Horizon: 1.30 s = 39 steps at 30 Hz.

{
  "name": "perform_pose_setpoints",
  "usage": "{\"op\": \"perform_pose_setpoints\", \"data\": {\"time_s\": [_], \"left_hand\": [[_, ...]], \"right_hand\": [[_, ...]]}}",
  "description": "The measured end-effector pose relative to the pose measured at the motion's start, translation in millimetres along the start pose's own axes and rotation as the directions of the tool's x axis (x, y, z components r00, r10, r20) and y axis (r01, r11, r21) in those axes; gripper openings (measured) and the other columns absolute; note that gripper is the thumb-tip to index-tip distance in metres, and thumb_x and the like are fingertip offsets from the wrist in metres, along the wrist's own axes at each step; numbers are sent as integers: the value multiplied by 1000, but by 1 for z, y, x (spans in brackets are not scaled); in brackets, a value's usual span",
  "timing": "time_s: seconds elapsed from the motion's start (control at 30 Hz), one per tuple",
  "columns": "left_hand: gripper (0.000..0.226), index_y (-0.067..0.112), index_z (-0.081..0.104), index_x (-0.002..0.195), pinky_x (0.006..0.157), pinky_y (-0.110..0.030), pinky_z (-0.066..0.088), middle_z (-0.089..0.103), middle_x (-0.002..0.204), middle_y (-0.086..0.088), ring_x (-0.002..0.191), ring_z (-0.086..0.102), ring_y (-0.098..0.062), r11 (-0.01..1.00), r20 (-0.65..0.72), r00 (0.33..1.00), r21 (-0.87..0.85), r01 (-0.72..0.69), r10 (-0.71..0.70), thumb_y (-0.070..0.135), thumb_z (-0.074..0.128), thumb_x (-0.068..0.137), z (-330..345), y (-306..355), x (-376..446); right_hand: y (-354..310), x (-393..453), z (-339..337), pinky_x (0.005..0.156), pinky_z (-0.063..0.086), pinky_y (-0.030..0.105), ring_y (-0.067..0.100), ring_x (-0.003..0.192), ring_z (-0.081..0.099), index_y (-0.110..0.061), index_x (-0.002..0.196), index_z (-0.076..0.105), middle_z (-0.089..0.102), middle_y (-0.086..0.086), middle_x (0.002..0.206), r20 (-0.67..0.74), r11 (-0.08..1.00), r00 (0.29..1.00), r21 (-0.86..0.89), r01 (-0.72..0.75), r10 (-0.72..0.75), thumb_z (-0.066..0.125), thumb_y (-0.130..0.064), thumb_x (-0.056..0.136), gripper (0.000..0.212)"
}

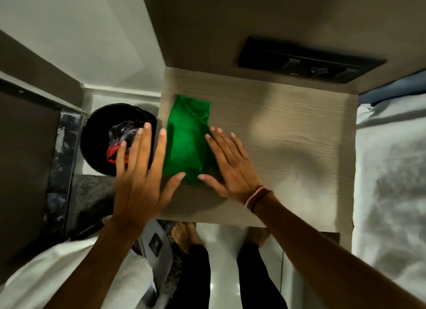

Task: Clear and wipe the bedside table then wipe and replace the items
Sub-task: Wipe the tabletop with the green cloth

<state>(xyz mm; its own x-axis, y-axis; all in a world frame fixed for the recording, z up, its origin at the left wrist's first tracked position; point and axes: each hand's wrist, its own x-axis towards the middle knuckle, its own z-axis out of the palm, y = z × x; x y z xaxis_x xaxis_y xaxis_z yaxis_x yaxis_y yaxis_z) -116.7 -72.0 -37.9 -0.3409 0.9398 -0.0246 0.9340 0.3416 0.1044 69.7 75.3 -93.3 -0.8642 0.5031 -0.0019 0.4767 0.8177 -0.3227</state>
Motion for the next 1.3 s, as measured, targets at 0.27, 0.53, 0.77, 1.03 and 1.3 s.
{"op": "perform_pose_setpoints", "data": {"time_s": [0.27, 0.53, 0.77, 1.03, 1.3], "left_hand": [[85, 17, 17, 161, 123, -59, 24, 19, 168, -21, 156, 23, -36, 992, 85, 989, 5, -123, 122, 73, 19, 97, -38, 88, 42], [91, 19, 8, 162, 125, -61, 19, 5, 171, -19, 158, 13, -35, 933, 41, 932, -28, -359, 360, 77, 6, 93, -165, 232, 111], [86, 20, 9, 162, 122, -60, 22, 11, 170, -19, 156, 21, -35, 811, -52, 809, 40, -584, 585, 74, 11, 95, -222, 374, 143], [87, 19, 15, 161, 122, -61, 23, 16, 169, -19, 154, 27, -36, 640, -74, 638, 9, -768, 767, 75, 14, 95, -187, 530, 134], [81, 21, 16, 161, 122, -59, 24, 20, 168, -20, 154, 28, -35, 612, -75, 611, -11, -790, 788, 72, 18, 98, -108, 523, 138]], "right_hand": [[65, -93, -84, 123, 19, 61, 36, 154, 21, -9, 158, 28, 21, 23, 165, -36, 923, 944, -201, -328, 327, 33, -79, 88, 99], [109, -126, -260, 123, 19, 58, 34, 156, 18, -15, 158, 29, 22, 19, 166, -393, 799, 788, -184, -572, 474, 36, -79, 88, 95], [164, -224, -362, 123, 20, 58, 36, 154, 21, -14, 156, 33, 25, 20, 164, -596, 624, 550, -101, -775, 585, 42, -57, 94, 77], [258, -357, -371, 126, 16, 48, 36, 156, 14, -19, 160, 20, 20, 22, 166, -394, 456, 445, -72, -887, 804, 58, 12, 70, 103], [324, -365, -348, 86, 46, 47, 43, 101, 62, -6, 119, 68, 65, 23, 113, -331, 570, 613, -228, -790, 717, 79, -22, 67, 56]]}}
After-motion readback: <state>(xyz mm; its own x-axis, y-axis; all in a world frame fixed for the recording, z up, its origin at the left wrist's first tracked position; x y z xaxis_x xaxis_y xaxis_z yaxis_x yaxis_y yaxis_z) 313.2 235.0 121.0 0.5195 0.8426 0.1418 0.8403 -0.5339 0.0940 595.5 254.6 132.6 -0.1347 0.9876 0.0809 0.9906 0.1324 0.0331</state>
